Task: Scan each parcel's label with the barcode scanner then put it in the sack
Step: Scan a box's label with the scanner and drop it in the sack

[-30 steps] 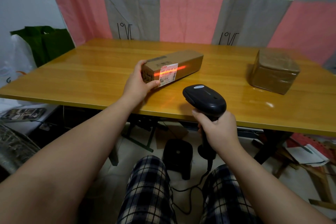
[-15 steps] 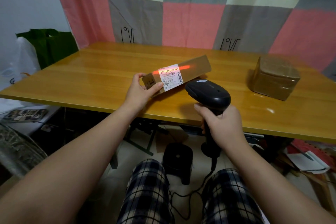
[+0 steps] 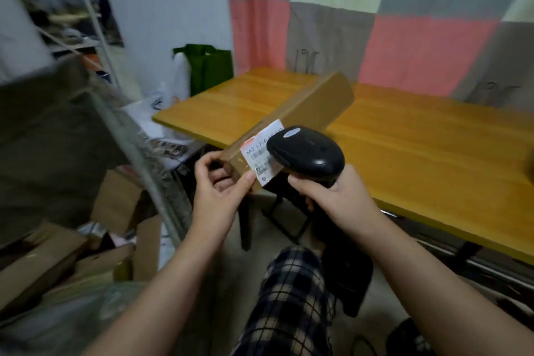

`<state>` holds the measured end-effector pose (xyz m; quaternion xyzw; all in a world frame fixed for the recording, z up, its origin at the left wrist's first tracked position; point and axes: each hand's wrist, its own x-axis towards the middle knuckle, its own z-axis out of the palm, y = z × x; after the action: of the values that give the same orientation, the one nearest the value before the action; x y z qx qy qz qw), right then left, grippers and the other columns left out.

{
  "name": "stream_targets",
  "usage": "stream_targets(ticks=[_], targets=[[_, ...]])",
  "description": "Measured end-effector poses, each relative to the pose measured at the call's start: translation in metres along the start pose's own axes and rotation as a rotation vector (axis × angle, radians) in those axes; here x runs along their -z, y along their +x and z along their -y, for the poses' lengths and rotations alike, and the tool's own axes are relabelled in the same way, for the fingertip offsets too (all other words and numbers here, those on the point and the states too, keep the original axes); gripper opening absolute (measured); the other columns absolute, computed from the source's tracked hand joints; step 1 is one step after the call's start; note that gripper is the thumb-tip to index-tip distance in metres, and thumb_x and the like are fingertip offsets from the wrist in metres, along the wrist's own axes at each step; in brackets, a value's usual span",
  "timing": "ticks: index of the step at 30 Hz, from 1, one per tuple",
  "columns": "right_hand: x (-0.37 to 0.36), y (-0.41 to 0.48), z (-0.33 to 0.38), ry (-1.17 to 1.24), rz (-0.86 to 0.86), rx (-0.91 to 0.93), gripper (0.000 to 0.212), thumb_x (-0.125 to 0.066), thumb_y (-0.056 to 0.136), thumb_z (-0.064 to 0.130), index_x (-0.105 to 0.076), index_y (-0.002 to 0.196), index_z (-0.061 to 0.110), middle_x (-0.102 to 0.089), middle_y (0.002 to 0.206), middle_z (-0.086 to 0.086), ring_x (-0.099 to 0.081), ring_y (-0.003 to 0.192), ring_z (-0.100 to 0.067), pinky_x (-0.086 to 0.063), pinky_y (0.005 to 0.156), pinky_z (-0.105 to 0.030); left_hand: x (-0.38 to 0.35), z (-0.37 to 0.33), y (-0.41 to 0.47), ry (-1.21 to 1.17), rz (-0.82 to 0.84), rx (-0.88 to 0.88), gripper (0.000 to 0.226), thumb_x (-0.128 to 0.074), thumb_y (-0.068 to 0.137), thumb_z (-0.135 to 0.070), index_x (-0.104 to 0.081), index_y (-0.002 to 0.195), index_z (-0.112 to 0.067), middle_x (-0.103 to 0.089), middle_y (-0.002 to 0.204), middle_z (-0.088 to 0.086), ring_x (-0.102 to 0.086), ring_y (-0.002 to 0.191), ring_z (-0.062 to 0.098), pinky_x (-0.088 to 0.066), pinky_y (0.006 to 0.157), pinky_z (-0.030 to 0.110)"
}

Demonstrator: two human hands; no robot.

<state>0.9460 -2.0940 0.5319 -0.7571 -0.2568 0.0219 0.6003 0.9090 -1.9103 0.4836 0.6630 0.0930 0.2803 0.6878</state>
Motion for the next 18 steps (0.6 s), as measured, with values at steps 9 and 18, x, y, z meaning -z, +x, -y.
stream_targets(ticks=[9, 18], targets=[[-0.164, 0.013, -0.043, -0.145, 0.261, -0.119, 0.05, -0.082, 0.075, 0.034, -0.052, 0.115, 0.03, -0.059, 0.11, 0.012, -0.054, 0.109, -0.007, -0.042, 0.088, -0.023, 0.182, 0.022, -0.072, 0.244, -0.619, -0.048, 0.058, -0.065, 0.084, 0.007, -0.03, 0.119, -0.022, -0.057, 0.111, 0.011, -0.063, 0.079, -0.005, -0.048, 0.071, 0.007], [-0.234, 0.016, -0.07, -0.552, 0.382, -0.236, 0.045, -0.068, 0.083, 0.03, -0.048, 0.122, 0.019, -0.064, 0.108, -0.006, -0.061, 0.102, -0.03, -0.052, 0.08, -0.039, 0.238, 0.018, -0.078, 0.523, -0.787, -0.224, 0.061, -0.067, 0.074, -0.017, -0.027, 0.12, -0.023, -0.037, 0.131, 0.019, -0.05, 0.108, 0.007, -0.041, 0.089, 0.009]])
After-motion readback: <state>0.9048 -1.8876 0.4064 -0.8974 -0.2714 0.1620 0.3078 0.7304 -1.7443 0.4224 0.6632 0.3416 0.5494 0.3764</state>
